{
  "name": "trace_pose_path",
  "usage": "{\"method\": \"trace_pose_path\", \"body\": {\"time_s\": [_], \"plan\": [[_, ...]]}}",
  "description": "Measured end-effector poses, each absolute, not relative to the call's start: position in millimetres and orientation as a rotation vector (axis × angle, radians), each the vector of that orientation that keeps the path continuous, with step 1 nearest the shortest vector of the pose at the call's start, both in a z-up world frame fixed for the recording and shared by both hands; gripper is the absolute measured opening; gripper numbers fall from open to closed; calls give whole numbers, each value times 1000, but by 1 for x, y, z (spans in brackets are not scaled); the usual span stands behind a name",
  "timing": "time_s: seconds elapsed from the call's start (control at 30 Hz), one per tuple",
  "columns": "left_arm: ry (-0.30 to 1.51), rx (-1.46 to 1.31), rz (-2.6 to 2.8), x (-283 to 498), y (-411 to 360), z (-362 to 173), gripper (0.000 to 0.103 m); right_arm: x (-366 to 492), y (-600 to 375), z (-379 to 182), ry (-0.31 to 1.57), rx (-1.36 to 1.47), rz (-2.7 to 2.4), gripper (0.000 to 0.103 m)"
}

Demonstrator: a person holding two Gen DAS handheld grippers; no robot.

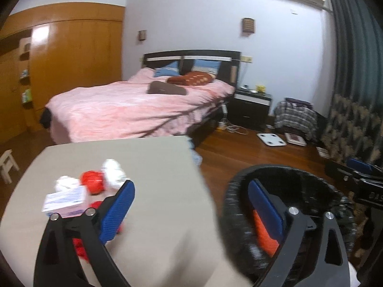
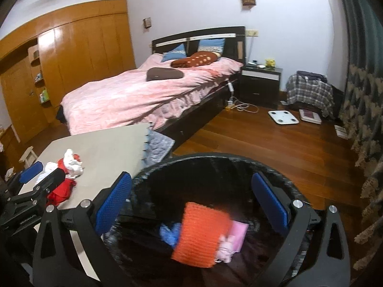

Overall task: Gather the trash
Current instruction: 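Move both tools back to the remaining items on the table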

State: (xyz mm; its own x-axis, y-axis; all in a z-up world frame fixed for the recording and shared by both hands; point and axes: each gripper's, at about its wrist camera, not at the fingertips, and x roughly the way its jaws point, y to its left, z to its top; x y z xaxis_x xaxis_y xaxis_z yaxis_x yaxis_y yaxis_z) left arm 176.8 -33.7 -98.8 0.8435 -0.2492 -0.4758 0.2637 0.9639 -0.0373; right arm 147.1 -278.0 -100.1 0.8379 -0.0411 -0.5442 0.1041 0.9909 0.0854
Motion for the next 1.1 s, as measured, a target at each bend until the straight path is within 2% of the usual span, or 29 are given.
{"method": "trace_pose_path", "body": {"time_s": [0.67,1.1], "plan": [[545,-14,78,204,112,-124,94,220,-142,-111,606,35,158,98],[614,-88,120,221,144,-152,94,252,-99,-141,666,17,202,98]]}}
